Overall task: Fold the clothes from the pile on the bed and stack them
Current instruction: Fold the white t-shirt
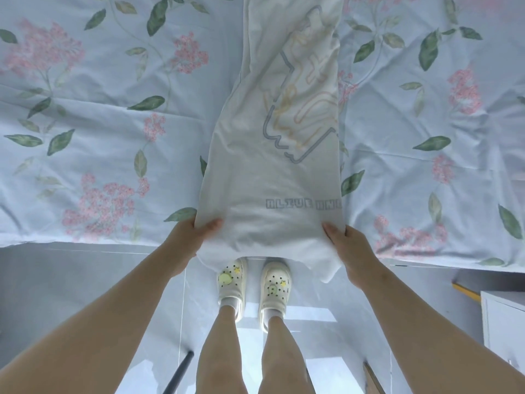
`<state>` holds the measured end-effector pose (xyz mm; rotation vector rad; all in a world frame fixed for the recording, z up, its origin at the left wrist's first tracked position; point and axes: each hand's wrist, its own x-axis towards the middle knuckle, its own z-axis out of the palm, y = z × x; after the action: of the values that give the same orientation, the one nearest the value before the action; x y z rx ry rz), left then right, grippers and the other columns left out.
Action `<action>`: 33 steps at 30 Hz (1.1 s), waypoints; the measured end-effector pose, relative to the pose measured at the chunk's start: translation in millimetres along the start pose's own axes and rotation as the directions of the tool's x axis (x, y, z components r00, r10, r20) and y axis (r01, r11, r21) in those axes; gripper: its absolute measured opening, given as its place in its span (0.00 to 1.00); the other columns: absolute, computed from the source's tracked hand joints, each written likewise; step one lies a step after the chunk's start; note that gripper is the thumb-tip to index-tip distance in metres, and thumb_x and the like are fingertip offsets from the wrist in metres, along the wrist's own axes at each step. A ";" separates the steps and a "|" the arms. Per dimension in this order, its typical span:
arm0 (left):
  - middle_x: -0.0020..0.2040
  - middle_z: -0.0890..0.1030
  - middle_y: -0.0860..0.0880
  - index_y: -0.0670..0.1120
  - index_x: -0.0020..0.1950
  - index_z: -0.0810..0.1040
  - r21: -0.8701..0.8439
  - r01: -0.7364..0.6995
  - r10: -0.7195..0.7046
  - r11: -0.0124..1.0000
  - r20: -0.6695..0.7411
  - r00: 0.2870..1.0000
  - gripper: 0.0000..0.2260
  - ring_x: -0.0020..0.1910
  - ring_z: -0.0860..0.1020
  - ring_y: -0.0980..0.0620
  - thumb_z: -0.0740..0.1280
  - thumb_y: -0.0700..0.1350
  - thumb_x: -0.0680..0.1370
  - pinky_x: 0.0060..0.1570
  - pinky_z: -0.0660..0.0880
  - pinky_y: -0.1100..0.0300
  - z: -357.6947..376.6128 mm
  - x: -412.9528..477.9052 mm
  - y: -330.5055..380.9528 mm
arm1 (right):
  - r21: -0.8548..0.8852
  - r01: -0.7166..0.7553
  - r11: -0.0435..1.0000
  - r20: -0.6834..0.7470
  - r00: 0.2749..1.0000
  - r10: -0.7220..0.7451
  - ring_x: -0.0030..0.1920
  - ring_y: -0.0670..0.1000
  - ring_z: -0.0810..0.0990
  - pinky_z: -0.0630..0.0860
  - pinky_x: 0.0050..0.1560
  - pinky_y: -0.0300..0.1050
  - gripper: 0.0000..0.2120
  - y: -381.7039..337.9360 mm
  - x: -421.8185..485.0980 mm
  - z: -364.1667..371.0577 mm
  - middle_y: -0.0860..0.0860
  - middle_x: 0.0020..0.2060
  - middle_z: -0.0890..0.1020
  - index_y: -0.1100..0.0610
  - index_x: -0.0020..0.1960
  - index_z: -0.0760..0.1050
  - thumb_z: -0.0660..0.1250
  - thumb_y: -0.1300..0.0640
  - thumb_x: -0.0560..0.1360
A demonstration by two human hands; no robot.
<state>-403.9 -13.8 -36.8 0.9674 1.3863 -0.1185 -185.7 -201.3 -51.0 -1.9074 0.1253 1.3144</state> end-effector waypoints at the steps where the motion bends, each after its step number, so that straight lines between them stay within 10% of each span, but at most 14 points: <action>1: 0.54 0.82 0.46 0.45 0.59 0.76 -0.058 -0.001 0.001 0.998 0.012 1.000 0.19 0.55 0.80 0.47 0.73 0.51 0.71 0.60 0.74 0.48 -1.5 -6.3 -1.0 | -0.007 -0.005 1.000 0.037 0.999 0.006 0.51 0.53 0.80 0.75 0.53 0.45 0.10 3.1 -7.1 -0.5 0.51 0.48 0.82 0.58 0.55 0.76 0.67 0.55 0.76; 5: 0.54 0.83 0.46 0.44 0.60 0.76 0.002 0.012 -0.012 1.000 0.094 0.995 0.13 0.55 0.80 0.45 0.68 0.42 0.76 0.60 0.74 0.50 -3.5 -34.4 -2.2 | -0.002 -0.027 1.000 0.207 0.978 0.027 0.53 0.50 0.80 0.72 0.57 0.43 0.07 10.3 -38.3 -7.8 0.50 0.49 0.84 0.56 0.53 0.78 0.67 0.58 0.75; 10: 0.55 0.80 0.44 0.44 0.64 0.72 0.004 -0.088 0.088 0.996 -0.039 0.995 0.13 0.55 0.78 0.42 0.63 0.43 0.80 0.57 0.75 0.47 -4.2 -63.9 10.7 | 0.136 -0.010 0.991 0.095 0.995 -0.003 0.54 0.54 0.81 0.74 0.61 0.51 0.06 -4.1 -64.9 -19.9 0.51 0.49 0.84 0.56 0.52 0.78 0.63 0.57 0.79; 23: 0.51 0.84 0.44 0.44 0.59 0.76 0.012 0.164 -0.163 0.986 0.204 0.965 0.09 0.48 0.82 0.45 0.63 0.42 0.80 0.45 0.79 0.54 -24.1 -95.6 72.9 | 0.102 -0.296 0.950 0.119 0.952 0.283 0.38 0.57 0.80 0.77 0.33 0.45 0.10 -74.0 -105.9 -28.0 0.58 0.43 0.82 0.61 0.53 0.77 0.68 0.56 0.75; 33: 0.29 0.75 0.48 0.41 0.41 0.73 -0.176 0.290 -0.267 0.941 0.142 0.953 0.08 0.24 0.74 0.57 0.65 0.42 0.79 0.20 0.72 0.69 -14.8 -30.2 234.0 | 0.481 -0.336 0.810 0.106 0.939 0.327 0.20 0.50 0.77 0.73 0.20 0.37 0.09 -210.8 -45.5 -10.8 0.54 0.24 0.77 0.61 0.42 0.73 0.61 0.58 0.79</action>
<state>-283.6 128.8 108.3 0.5878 1.3919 -0.2431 -95.2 -81.3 104.0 -1.4677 0.7483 1.3596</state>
